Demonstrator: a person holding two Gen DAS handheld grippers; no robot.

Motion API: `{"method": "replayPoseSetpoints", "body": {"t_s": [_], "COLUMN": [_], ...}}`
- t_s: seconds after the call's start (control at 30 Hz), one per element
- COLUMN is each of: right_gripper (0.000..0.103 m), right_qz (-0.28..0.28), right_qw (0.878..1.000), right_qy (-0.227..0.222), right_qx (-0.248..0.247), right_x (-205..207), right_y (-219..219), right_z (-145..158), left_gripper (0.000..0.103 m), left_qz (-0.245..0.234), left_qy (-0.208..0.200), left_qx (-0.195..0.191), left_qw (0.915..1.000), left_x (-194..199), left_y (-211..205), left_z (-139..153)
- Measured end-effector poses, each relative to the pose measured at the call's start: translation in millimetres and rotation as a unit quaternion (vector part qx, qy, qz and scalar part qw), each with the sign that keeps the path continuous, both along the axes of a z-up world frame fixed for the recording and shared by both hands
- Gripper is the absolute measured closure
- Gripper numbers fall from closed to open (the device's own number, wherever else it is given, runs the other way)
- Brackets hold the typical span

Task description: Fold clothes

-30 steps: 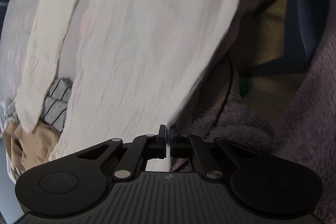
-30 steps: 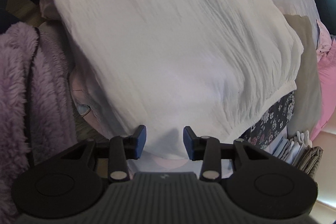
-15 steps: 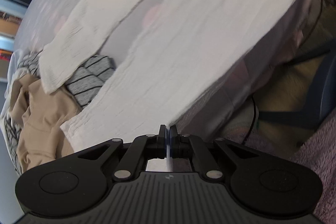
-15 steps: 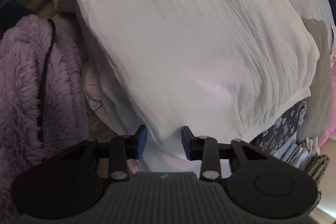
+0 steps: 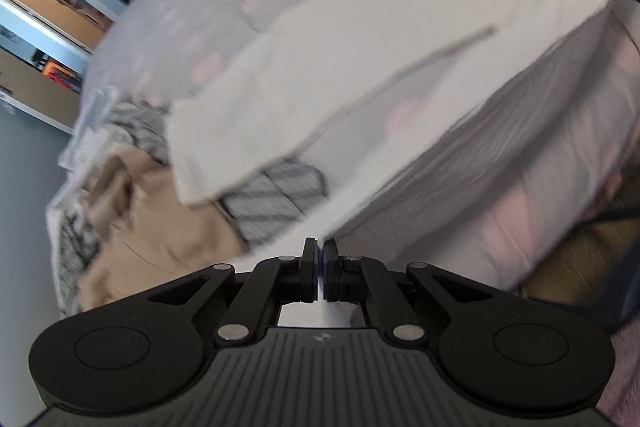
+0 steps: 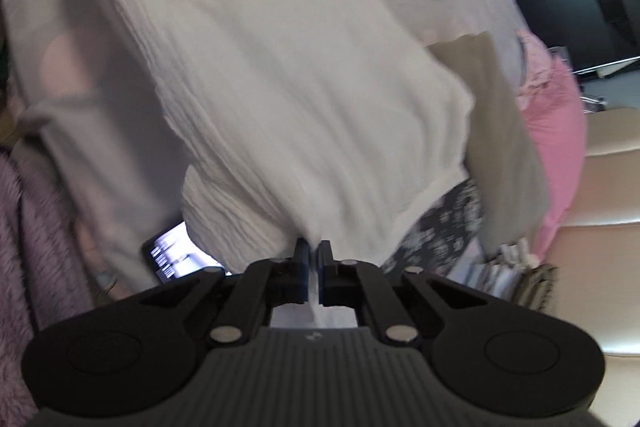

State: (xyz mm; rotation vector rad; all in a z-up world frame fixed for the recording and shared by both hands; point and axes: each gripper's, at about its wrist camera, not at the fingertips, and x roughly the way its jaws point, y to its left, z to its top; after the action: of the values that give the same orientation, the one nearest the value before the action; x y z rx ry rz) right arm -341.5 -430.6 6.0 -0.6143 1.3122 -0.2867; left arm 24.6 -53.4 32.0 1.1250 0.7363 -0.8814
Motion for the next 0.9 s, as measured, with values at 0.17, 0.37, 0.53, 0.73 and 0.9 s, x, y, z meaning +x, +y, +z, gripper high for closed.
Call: {"method": "replayPoseSetpoints", "body": {"t_s": [0.17, 0.37, 0.53, 0.73, 0.9], "right_gripper": [0.099, 0.099, 0.099, 0.099, 0.099], "right_qz": [-0.010, -0.033, -0.063, -0.084, -0.107], "right_qw": [0.999, 0.998, 0.995, 0.993, 0.991], "right_qy": [-0.024, -0.043, -0.074, -0.085, -0.084], "right_qx": [-0.033, -0.039, -0.026, -0.019, 0.007], "right_x": [37.1, 80.1, 115.7, 164.5, 198.6], "right_y": [-25.6, -66.9, -101.3, -142.5, -174.1], "right_z": [14.6, 16.6, 21.0, 7.1, -14.9], "left_gripper": [0.103, 0.103, 0.103, 0.103, 0.103], "left_qz": [0.008, 0.023, 0.056, 0.084, 0.088], "left_qy": [-0.036, -0.059, -0.065, -0.066, -0.057], "left_qx": [-0.021, -0.025, -0.010, 0.006, 0.037], "left_qw": [0.9991, 0.9977, 0.9962, 0.9943, 0.9938], "left_x": [30.1, 78.4, 120.4, 166.6, 196.8], "left_y": [-33.6, -79.0, -119.5, -166.0, -202.1], "left_z": [21.5, 25.7, 17.8, -8.5, -45.2]}}
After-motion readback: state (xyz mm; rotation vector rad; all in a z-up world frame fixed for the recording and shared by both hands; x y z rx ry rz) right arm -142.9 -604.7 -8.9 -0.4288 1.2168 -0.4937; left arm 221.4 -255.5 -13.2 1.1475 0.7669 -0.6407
